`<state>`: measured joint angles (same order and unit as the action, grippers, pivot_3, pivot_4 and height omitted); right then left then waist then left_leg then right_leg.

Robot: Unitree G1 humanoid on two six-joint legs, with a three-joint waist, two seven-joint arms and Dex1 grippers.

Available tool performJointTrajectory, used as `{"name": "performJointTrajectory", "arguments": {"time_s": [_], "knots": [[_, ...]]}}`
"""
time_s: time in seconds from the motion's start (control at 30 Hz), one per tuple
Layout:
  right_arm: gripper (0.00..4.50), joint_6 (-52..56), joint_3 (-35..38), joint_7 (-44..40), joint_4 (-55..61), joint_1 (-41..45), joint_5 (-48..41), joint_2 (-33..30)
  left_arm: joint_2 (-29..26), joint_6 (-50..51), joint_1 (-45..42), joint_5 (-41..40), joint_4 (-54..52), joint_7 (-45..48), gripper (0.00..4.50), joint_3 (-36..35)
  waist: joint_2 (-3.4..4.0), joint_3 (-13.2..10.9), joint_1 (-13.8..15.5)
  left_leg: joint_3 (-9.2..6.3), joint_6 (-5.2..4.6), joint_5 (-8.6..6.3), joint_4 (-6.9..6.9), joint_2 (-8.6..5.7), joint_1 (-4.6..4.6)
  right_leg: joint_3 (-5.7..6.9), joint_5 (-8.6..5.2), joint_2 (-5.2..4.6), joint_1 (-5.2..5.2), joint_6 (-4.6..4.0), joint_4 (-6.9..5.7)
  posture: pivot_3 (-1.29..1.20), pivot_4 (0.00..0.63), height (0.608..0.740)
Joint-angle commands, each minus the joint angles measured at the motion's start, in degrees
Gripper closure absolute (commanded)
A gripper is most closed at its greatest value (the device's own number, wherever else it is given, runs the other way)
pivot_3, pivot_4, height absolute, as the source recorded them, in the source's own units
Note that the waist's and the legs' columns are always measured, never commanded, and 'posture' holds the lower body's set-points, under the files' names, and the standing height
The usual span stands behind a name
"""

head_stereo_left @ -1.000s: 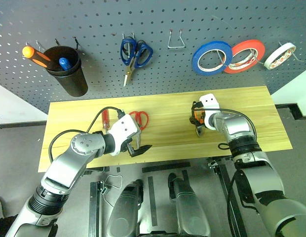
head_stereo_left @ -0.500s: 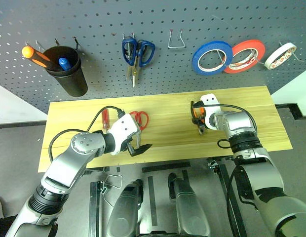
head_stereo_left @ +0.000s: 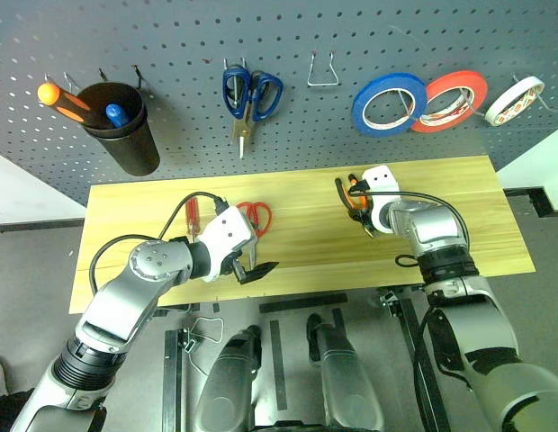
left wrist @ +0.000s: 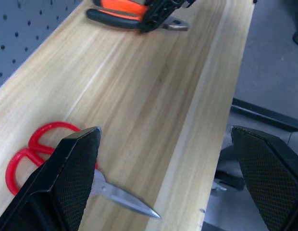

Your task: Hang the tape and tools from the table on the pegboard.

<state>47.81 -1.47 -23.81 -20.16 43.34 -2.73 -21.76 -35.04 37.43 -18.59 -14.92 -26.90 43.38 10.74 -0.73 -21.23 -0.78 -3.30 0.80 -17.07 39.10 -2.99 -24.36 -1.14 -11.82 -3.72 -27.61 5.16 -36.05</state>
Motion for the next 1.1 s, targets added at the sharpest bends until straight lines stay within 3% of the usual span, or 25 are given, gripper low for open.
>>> {"name": "performJointTrajectory", "arguments": {"time_s": [0.03, 0.3, 0.43, 0.63, 0.77, 0.87, 0.97, 1.1], "knots": [[2.35, 1.4, 2.8, -1.2, 15.1, -3.4, -3.0, -1.5, 0.6, -4.1, 0.3, -1.5, -0.9, 1.2, 0.0, -1.8, 0.0, 0.0, 0.1, 0.0, 0.06, 0.03, 0.03, 0.0, -0.07, 0.02, 0.0, 0.0, -0.06, 0.0, -0.01, 0.07, 0.388, 0.74], [2.35, 6.7, 7.6, -2.5, 38.2, -14.0, -9.1, -3.6, 4.1, -12.4, 0.0, -3.7, 1.2, 2.8, 0.0, -3.6, -0.02, 0.0, 0.2, -0.03, 0.06, 0.03, 0.02, -0.01, -0.11, 0.09, 0.0, -0.04, -0.04, 0.0, 0.07, 0.06, 0.352, 0.74], [2.35, 3.9, 10.5, -5.9, 47.0, -21.2, -13.2, -5.5, 6.3, -18.1, 0.9, -5.2, 2.5, 3.5, 0.0, -6.2, -0.03, 0.0, 0.2, -0.02, 0.07, 0.04, 0.04, -0.01, -0.1, 0.1, 0.0, -0.05, -0.02, 0.0, 0.08, 0.06, 0.331, 0.74], [2.35, 0.3, 18.2, -11.9, 57.9, -25.6, -26.2, -5.3, 7.3, -21.6, 1.2, -6.5, 4.4, 2.9, 0.0, -8.6, -0.03, 0.1, -0.1, 0.02, 0.09, 0.06, 0.08, -0.01, -0.03, 0.1, 0.0, -0.01, -0.03, 0.01, 0.05, 0.06, 0.324, 0.74], [2.35, 0.6, 23.5, -10.6, 60.2, -19.7, -38.3, -3.8, 8.1, -22.9, 1.7, -7.7, 5.0, 3.3, 0.0, -9.1, -0.05, 0.1, 0.0, -0.03, -0.06, -0.02, 0.13, -0.01, 0.1, 0.14, 0.02, -0.01, 0.1, 0.0, -0.04, 0.06, 0.323, 0.74], [2.35, -0.9, 22.7, -7.5, 59.6, -14.3, -41.1, -3.0, 9.0, -23.5, 2.6, -8.1, 4.9, 2.7, 0.0, -9.0, -0.05, 0.1, 0.0, -0.03, -0.09, -0.02, 0.15, -0.01, 0.21, 0.14, 0.04, -0.01, 0.19, -0.02, -0.05, 0.06, 0.323, 0.74], [2.35, -5.1, 20.4, -1.9, 56.3, -6.9, -38.7, -0.1, 9.6, -23.8, 3.0, -7.8, 4.9, 2.0, 0.0, -8.7, -0.05, 0.1, -0.1, -0.03, 0.0, 0.04, 0.14, -0.01, 0.21, 0.15, 0.04, -0.01, 0.17, -0.02, -0.06, 0.05, 0.325, 0.74], [2.35, -12.8, 13.4, 5.1, 49.8, 0.8, -29.1, 4.8, 10.2, -24.0, 2.8, -7.4, 5.2, 1.4, 0.0, -8.3, -0.06, 0.1, -0.2, 0.02, 0.2, 0.16, 0.15, -0.02, 0.21, 0.12, 0.04, -0.02, 0.15, -0.02, -0.1, 0.05, 0.328, 0.74]]}}
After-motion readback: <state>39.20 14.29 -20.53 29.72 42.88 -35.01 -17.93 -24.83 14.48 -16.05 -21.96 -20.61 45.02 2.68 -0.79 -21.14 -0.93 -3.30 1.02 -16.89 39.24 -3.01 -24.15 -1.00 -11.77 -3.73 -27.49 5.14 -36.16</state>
